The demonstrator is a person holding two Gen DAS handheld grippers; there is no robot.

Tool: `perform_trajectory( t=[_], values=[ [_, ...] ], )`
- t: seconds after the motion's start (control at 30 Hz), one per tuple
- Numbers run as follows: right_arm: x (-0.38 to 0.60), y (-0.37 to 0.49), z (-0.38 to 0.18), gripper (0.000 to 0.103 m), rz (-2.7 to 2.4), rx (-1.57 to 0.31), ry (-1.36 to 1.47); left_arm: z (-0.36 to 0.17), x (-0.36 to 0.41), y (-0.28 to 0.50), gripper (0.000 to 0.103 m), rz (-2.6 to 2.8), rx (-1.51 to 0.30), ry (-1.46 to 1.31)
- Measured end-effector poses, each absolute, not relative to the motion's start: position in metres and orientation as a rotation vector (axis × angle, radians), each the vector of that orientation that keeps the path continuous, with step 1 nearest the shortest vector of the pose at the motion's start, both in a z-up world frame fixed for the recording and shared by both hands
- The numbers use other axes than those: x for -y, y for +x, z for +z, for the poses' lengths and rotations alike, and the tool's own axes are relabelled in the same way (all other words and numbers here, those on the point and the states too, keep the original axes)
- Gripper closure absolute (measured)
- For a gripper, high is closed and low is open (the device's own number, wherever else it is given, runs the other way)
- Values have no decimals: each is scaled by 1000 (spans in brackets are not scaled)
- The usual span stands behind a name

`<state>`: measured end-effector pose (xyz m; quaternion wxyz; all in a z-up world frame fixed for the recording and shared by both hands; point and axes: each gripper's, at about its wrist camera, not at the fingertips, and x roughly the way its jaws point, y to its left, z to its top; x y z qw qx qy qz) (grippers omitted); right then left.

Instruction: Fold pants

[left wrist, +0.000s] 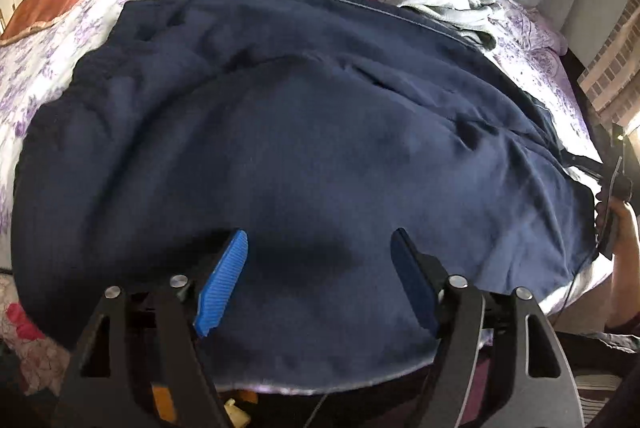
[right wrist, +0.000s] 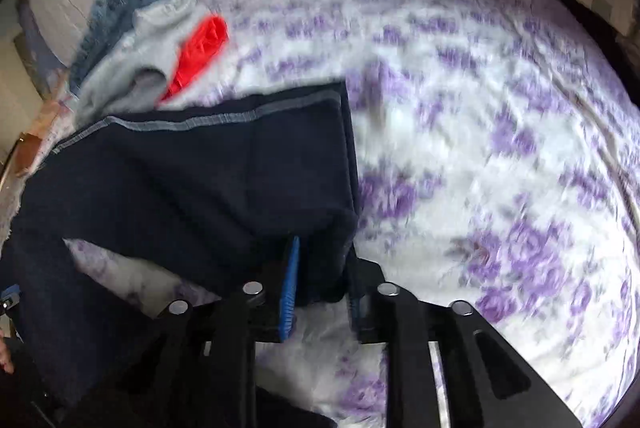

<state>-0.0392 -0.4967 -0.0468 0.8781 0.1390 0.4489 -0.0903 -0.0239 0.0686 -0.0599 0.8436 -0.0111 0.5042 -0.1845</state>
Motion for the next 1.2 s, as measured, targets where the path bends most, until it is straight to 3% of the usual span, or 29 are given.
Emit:
perform_trajectory(
  t=[0.1, 0.3, 0.33, 0.37, 0.4, 0.57, 0.7, 0.73, 0.83, 0.87, 0.9, 1.07, 1.1, 1.13, 1.17, 1.2],
  values=[
    [513, -40, -17, 34, -227, -812, 351, -62, -63, -25, 21, -394, -1052, -6],
    [528, 26, -18, 34, -224, -867, 325, -64, -53, -23, 16, -382, -1042, 39],
    [523, 44, -28, 37, -237, -930, 269, -64, -52, -23, 16, -377, -1041, 39],
    [522, 57, -38, 70, -228, -982, 241, -64, -51, -23, 15, -372, -1039, 38],
    [519, 70, -49, 90, -222, -1044, 214, -64, -51, -23, 15, -369, -1037, 38],
    [521, 80, -13, 96, -272, -869, 112, -65, -50, -22, 14, -358, -1031, 43],
    [536, 107, -21, 95, -282, -893, 113, -66, -43, -20, 10, -344, -1025, 67],
    [536, 116, -39, 94, -284, -953, 108, -67, -41, -20, 9, -337, -1022, 80],
    [534, 111, -50, 75, -315, -945, 83, -68, -39, -21, 9, -332, -1014, 96],
    [537, 104, -44, 53, -337, -934, 98, -68, -40, -22, 9, -337, -1013, 93],
    [540, 96, -37, 44, -343, -913, 115, -67, -41, -21, 9, -342, -1014, 90],
    [549, 39, -19, 41, -302, -898, 239, -66, -45, -18, 9, -361, -1018, 81],
    [547, 32, -24, 43, -286, -929, 248, -66, -45, -18, 9, -363, -1017, 77],
    [542, 27, -31, 53, -276, -965, 229, -66, -46, -18, 9, -364, -1015, 73],
    [533, 24, -43, 96, -262, -1021, 163, -66, -45, -18, 9, -364, -1013, 73],
    [525, 22, -53, 99, -272, -1048, 79, -67, -44, -19, 8, -362, -1011, 79]
  ],
)
